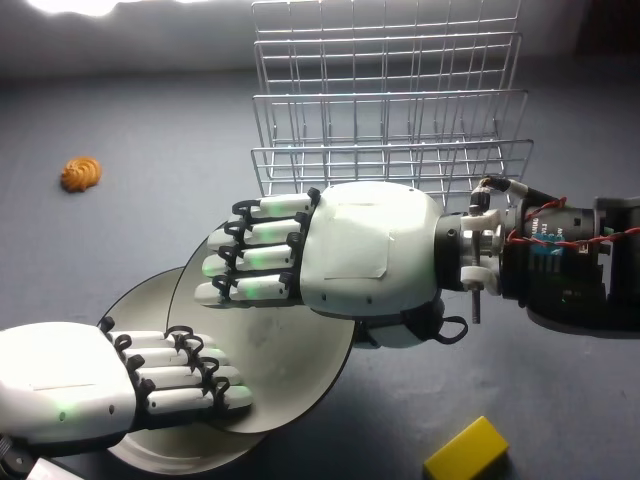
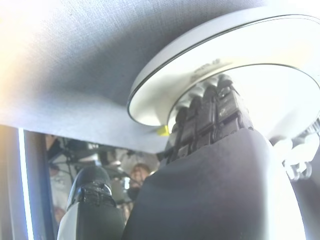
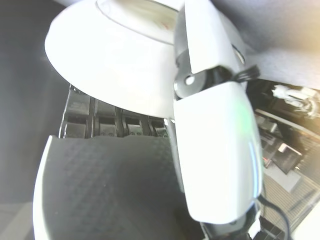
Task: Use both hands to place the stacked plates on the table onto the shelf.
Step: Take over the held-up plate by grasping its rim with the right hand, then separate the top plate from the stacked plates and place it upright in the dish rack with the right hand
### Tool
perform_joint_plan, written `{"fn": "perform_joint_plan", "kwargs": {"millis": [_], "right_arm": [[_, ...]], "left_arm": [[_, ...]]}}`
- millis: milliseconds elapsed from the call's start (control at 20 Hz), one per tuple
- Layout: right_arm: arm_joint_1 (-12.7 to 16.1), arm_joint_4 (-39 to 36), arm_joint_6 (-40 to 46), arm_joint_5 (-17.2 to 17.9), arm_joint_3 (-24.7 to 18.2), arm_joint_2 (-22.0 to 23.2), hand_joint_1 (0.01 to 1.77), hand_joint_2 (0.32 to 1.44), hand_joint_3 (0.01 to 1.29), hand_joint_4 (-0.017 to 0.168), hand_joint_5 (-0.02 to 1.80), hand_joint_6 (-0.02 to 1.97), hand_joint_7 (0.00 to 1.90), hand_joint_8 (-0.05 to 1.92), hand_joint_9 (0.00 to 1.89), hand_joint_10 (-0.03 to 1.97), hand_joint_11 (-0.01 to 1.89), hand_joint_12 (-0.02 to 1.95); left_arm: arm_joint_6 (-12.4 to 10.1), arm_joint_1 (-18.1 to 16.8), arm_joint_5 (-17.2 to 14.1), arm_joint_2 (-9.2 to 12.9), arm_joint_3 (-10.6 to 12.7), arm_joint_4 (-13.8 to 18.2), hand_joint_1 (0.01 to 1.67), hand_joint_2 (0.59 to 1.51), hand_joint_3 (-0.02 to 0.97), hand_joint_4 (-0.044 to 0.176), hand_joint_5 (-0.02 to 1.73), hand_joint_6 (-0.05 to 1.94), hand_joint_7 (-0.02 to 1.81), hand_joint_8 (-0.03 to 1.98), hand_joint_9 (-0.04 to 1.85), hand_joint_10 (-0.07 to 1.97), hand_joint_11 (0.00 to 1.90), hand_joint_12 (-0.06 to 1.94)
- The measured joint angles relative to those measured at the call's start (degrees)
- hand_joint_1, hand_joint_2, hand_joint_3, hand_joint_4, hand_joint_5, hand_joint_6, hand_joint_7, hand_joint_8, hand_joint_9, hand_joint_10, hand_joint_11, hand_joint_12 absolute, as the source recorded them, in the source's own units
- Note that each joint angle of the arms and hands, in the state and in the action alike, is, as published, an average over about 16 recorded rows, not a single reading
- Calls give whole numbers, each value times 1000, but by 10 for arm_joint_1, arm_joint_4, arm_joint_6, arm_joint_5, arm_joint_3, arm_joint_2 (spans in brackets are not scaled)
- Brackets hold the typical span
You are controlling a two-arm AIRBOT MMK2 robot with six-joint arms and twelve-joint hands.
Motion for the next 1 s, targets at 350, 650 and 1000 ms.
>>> {"fn": "perform_joint_plan", "kwargs": {"millis": [350, 650, 1000], "right_arm": [[-2, 3, -2, -3, 4, -8, 1223, 1039, 19, 8, 394, 55, 423, 27, 365, 92, 79, 1051], [-4, -1, -5, 7, 5, -11, 1242, 1013, 18, 7, 617, 291, 658, 178, 606, 254, 306, 1276], [-4, -5, -9, 25, 5, -11, 1272, 962, 15, 5, 779, 634, 815, 457, 779, 520, 627, 1174]], "left_arm": [[0, 4, -3, 0, 0, -6, 23, 1070, 21, 2, 13, -20, -10, -16, -8, -15, 15, -27], [0, 7, -9, 1, 2, -10, 23, 1073, 21, 1, 13, -20, -10, -17, -6, -14, 15, -27], [-1, 4, -16, 1, 10, -28, 24, 1076, 21, 3, 17, -19, -3, -15, 1, -10, 14, -24]]}}
